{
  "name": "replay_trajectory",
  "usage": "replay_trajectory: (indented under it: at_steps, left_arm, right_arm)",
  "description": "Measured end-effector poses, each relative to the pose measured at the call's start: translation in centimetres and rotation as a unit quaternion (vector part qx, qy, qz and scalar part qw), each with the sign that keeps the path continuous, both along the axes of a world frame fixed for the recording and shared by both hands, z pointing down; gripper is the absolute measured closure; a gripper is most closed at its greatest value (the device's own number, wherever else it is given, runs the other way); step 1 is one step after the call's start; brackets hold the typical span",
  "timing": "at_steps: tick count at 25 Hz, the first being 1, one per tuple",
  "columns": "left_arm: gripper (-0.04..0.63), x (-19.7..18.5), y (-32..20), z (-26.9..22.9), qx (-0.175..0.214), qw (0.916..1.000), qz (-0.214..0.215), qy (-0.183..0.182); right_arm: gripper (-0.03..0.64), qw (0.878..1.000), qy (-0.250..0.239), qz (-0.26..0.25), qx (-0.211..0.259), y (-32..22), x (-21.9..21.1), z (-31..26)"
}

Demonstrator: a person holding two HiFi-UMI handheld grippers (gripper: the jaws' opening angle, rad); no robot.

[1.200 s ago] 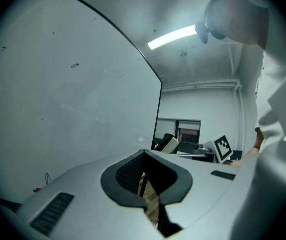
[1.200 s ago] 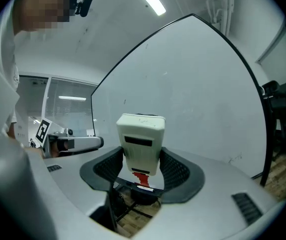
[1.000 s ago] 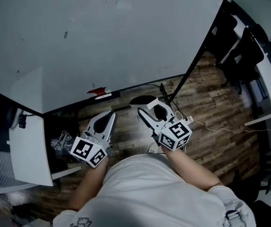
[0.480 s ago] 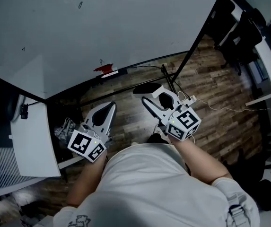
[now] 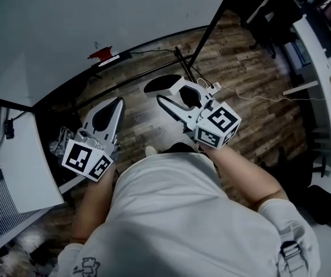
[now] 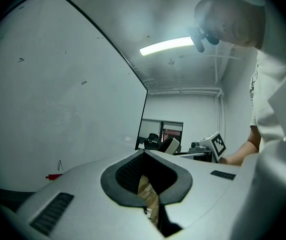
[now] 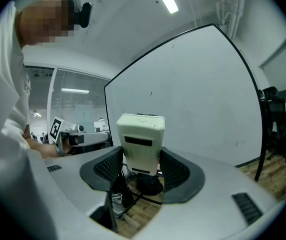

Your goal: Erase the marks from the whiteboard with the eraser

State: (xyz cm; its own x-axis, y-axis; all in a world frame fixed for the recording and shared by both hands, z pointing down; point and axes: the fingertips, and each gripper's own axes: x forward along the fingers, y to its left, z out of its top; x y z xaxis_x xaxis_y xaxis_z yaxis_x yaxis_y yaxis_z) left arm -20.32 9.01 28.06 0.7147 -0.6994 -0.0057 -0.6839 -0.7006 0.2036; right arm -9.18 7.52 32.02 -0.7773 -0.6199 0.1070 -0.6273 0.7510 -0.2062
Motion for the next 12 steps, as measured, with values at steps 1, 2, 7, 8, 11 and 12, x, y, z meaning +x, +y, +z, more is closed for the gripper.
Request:
replay_trajectory:
  at_steps: [1, 2, 7, 8, 11, 12]
  left_arm:
    - [0.589, 0.5, 0.2, 0.0, 0.0, 1.0, 0.003, 0.001]
    - [0.589, 1.0, 0.4, 0.0, -0.002, 1.0, 0.006, 0.001]
    - [0.589, 3.8, 1.8, 0.5, -0.014, 0.9999, 0.006, 0.005]
    - [0.589, 4.5, 2.2, 0.5, -0.015, 0.9999, 0.002, 0.007]
    - [0.589, 6.5, 3.1, 0.5, -0.016, 0.9998, -0.01, 0.007]
    - [0.589, 7.3, 3.5, 0.6, -0.016, 0.9998, -0.014, 0.005]
  right_arm:
    - [0.383, 1.0, 0.004, 0.0, 0.0, 0.1, 0.4, 0.0]
    - [0.383, 1.0, 0.007, -0.001, 0.0, 0.3, 0.9, 0.0]
    - [0.383, 1.0, 0.011, -0.013, 0.005, 1.9, 3.0, -0.7]
    - [0.383, 1.0, 0.01, -0.016, 0.004, 2.2, 3.6, -0.7]
    - [0.383, 1.0, 0.005, -0.023, 0.0, 2.9, 5.2, -0.5]
    - [0.383, 1.0, 0.004, -0.025, 0.0, 3.3, 5.7, -0.4]
